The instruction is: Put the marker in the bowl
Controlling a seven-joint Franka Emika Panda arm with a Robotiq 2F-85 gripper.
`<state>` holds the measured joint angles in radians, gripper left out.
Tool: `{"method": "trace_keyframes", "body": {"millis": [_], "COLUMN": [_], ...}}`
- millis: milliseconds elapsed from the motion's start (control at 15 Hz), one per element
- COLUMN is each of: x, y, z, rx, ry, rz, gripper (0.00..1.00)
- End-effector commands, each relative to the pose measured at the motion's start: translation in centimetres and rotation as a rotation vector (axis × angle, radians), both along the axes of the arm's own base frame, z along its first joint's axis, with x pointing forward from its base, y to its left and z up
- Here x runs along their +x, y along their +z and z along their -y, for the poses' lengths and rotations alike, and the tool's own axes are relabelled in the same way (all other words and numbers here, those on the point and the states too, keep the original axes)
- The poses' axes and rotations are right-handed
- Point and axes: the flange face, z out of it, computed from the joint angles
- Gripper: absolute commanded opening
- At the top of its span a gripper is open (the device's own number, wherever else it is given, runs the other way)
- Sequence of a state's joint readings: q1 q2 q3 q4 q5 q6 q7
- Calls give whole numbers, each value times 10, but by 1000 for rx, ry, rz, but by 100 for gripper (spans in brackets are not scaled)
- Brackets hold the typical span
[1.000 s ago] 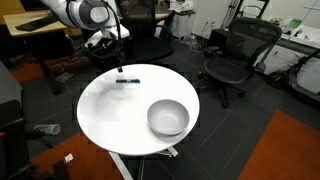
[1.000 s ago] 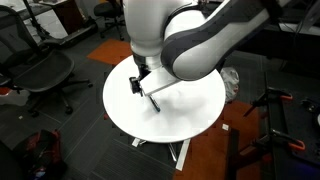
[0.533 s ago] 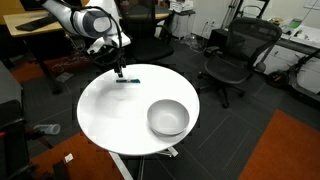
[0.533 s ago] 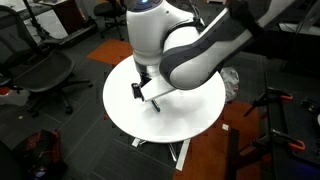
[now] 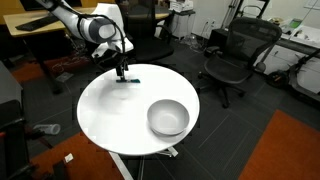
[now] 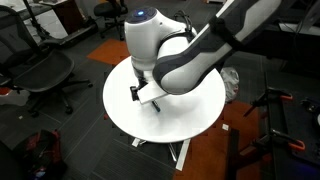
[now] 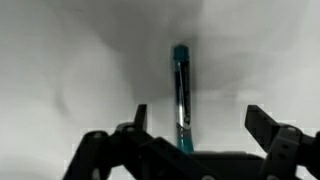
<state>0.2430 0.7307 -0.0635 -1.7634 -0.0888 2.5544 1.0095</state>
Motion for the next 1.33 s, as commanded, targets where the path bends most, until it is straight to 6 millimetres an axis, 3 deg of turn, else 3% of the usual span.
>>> {"method": "trace_keyframes", "body": {"millis": [0,333,400,533,1067,1133,1267], "x": [13,20,22,24,30,29,26], "y": [-8,-21,-23,-27,-26,-24,-17], "z": [1,3,3,4,7,8,15], "rx": [12,10,9,8,19,18,12], "ry": [-6,-8,-11,-15,-33,-35,-42], "rz": [10,2,3,3,13,10,6], "gripper": [100,100,75,68,5,1,5]}}
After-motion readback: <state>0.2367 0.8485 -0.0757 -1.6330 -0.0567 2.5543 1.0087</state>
